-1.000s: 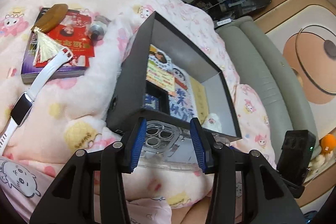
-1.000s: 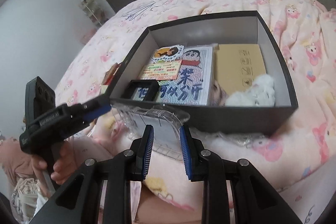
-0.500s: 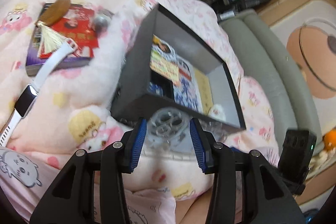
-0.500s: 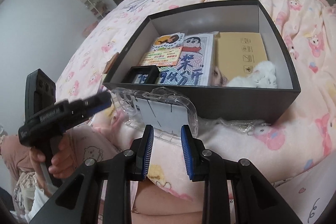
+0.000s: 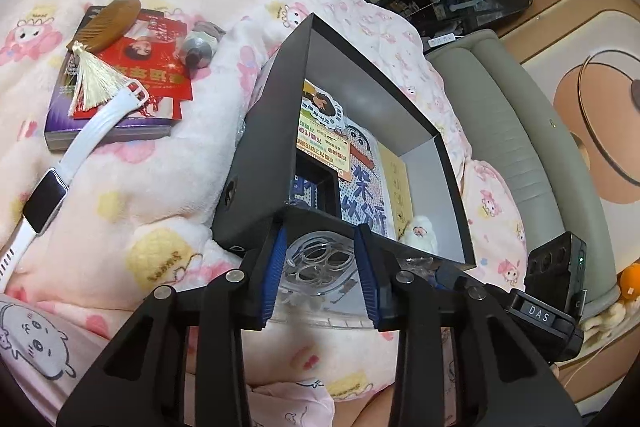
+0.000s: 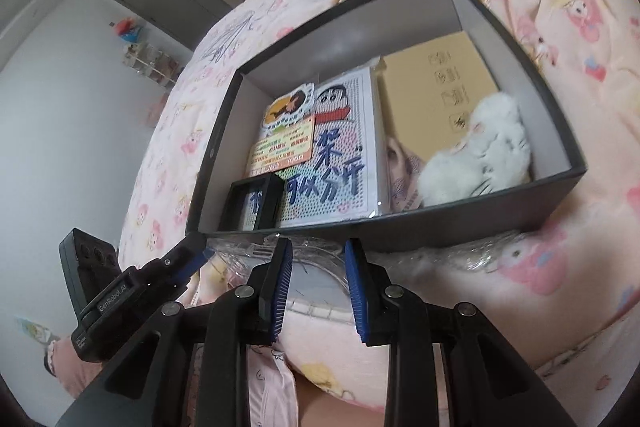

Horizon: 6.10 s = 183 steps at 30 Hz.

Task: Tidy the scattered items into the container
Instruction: 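Swing the clear phone case with the left gripper over the box, then lower the phone case into the box and open the left gripper, then press the phone case flat inside the box with the left gripper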

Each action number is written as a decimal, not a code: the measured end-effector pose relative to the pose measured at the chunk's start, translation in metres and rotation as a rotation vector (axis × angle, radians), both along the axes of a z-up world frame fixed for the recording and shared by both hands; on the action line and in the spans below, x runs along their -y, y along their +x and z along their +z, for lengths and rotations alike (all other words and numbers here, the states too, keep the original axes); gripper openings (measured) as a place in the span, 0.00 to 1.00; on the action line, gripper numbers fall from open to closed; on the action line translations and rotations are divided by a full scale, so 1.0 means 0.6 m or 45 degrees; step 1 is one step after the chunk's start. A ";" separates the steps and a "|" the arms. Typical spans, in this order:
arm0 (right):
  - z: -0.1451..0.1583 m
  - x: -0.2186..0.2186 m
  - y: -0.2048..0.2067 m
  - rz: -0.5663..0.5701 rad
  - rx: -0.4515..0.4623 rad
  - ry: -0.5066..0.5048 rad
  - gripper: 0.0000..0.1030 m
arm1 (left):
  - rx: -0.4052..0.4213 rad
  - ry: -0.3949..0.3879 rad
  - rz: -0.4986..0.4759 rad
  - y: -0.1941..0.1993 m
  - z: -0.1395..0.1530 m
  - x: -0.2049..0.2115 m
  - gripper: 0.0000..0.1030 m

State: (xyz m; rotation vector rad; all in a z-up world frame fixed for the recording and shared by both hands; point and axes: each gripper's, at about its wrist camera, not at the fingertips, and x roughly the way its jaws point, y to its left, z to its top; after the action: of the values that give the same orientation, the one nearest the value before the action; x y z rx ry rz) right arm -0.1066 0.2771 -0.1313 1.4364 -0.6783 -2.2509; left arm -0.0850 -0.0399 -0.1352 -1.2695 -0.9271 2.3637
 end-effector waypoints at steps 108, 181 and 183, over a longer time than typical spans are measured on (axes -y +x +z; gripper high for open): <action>-0.046 0.025 -0.304 0.272 0.154 0.378 0.40 | 0.373 -0.766 -0.133 -0.275 -0.014 -0.165 0.32; -0.031 0.027 -0.313 0.040 0.018 0.681 0.43 | 0.256 -0.630 -0.071 -0.412 0.000 -0.184 0.33; -0.037 0.030 -0.313 0.060 0.035 0.697 0.43 | 0.309 -0.647 -0.051 -0.423 -0.016 -0.178 0.33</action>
State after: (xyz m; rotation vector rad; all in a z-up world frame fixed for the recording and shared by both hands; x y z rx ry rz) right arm -0.2947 0.2590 -0.1534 1.6955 -0.0204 -2.4961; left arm -0.3387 0.0668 -0.1449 -1.7688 -0.3526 2.5430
